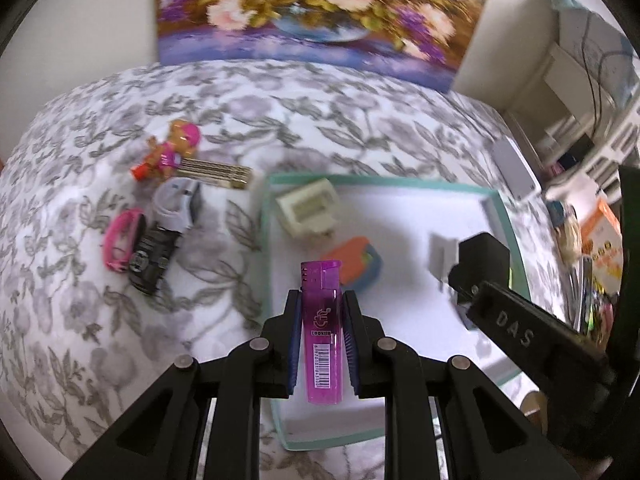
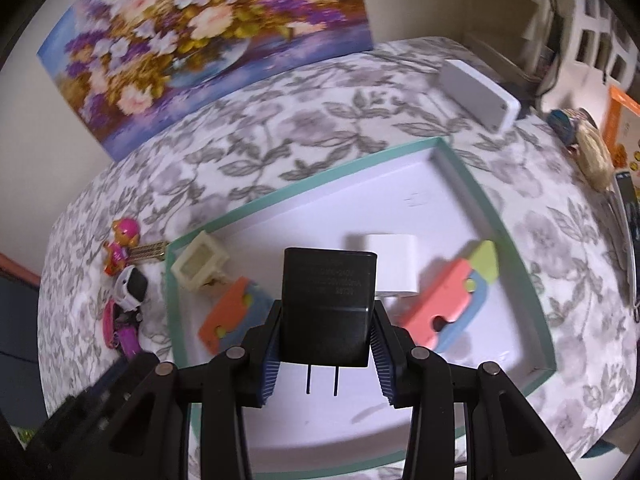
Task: Organize rigid objects
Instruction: 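Lift the purple lighter and black charger and carry them over the tray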
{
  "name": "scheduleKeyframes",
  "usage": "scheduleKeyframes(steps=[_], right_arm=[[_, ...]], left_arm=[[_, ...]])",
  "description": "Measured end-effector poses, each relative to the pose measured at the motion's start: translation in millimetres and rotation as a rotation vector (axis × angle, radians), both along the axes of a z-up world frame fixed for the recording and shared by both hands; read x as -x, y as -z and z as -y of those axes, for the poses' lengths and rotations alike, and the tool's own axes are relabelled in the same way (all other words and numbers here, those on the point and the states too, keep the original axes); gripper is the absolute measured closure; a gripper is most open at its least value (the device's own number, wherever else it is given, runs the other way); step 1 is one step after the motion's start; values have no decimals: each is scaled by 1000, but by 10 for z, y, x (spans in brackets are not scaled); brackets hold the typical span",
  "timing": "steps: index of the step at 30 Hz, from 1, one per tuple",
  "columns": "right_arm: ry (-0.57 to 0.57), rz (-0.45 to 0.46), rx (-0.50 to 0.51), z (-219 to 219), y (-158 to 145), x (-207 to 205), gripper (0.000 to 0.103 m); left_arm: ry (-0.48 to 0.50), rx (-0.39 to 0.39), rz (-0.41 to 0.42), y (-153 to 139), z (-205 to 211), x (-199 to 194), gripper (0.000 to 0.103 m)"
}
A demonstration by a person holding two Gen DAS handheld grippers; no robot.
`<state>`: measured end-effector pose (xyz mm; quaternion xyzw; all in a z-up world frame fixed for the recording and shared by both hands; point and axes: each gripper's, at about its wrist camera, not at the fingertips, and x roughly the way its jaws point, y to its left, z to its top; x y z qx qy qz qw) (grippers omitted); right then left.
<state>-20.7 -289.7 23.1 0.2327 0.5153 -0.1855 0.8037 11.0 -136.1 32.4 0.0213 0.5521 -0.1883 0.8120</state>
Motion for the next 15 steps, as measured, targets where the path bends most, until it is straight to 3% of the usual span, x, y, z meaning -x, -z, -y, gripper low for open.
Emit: scheduleKeyframes(steps=[15], right_arm=[[-36, -89, -31, 37, 262, -75, 60]], left_arm=[[41, -90, -131, 447, 187, -28, 83]])
